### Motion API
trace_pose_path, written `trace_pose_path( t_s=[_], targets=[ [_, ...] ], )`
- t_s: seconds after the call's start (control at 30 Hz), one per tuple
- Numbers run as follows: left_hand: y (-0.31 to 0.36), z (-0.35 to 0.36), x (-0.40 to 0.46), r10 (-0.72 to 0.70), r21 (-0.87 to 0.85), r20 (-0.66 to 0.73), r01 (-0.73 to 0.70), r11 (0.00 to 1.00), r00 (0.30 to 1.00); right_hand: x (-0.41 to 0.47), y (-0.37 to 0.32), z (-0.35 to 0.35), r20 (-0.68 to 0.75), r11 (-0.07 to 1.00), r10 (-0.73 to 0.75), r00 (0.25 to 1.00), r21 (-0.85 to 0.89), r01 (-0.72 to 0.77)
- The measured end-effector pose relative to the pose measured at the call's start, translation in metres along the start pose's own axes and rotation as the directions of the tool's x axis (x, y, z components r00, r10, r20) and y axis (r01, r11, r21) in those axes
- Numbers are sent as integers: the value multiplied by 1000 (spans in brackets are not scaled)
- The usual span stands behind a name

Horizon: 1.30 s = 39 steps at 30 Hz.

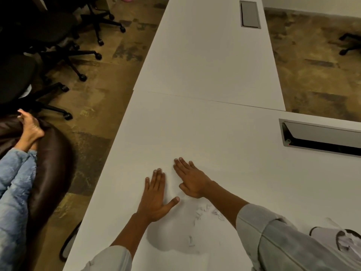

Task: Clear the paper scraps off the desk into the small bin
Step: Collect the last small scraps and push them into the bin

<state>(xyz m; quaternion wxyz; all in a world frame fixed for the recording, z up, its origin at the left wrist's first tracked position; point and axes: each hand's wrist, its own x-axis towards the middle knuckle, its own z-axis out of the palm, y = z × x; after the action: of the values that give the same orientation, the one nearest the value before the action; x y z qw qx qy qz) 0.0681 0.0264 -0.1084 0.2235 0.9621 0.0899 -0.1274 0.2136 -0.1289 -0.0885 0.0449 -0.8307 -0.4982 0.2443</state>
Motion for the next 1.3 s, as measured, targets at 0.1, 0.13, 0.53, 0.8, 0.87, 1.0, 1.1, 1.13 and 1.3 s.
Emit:
trace_pose_path(
  t_s=[0.1, 0.13, 0.53, 0.8, 0.87, 1.0, 1.1, 1.13, 1.3],
  targets=[
    [21, 9, -4, 88, 20, 36, -88, 996, 995, -16, 1, 7, 27, 996, -79, 996, -43, 80],
    [28, 13, -7, 114, 11, 42, -114, 993, 993, -24, 2, 9, 37, 995, -89, 995, -41, 90],
    [114, 80, -86, 274, -72, 110, -267, 961, 955, -168, 9, 62, 21, 992, -64, 998, 107, 62],
    [113, 59, -111, 228, -161, 55, -217, 963, 972, -203, 10, 53, -130, 849, 341, 931, 467, -246],
    [105, 54, -119, 230, -109, 79, -221, 969, 970, -206, 3, 61, -58, 872, 347, 936, 387, -299],
    [113, 53, -136, 271, 69, 215, -291, 954, 938, -197, -28, 77, -39, 899, 325, 945, 323, -295],
    [124, 58, -137, 286, 201, 181, -320, 926, 941, -188, -48, 82, -39, 935, 269, 962, 250, -251],
    [128, 57, -137, 261, 208, 167, -292, 933, 951, -186, -52, 82, -44, 945, 259, 965, 219, -244],
    [138, 48, -128, 179, 160, 170, -206, 965, 969, -192, -62, 86, -79, 970, 221, 972, 124, -210]
  ],
)
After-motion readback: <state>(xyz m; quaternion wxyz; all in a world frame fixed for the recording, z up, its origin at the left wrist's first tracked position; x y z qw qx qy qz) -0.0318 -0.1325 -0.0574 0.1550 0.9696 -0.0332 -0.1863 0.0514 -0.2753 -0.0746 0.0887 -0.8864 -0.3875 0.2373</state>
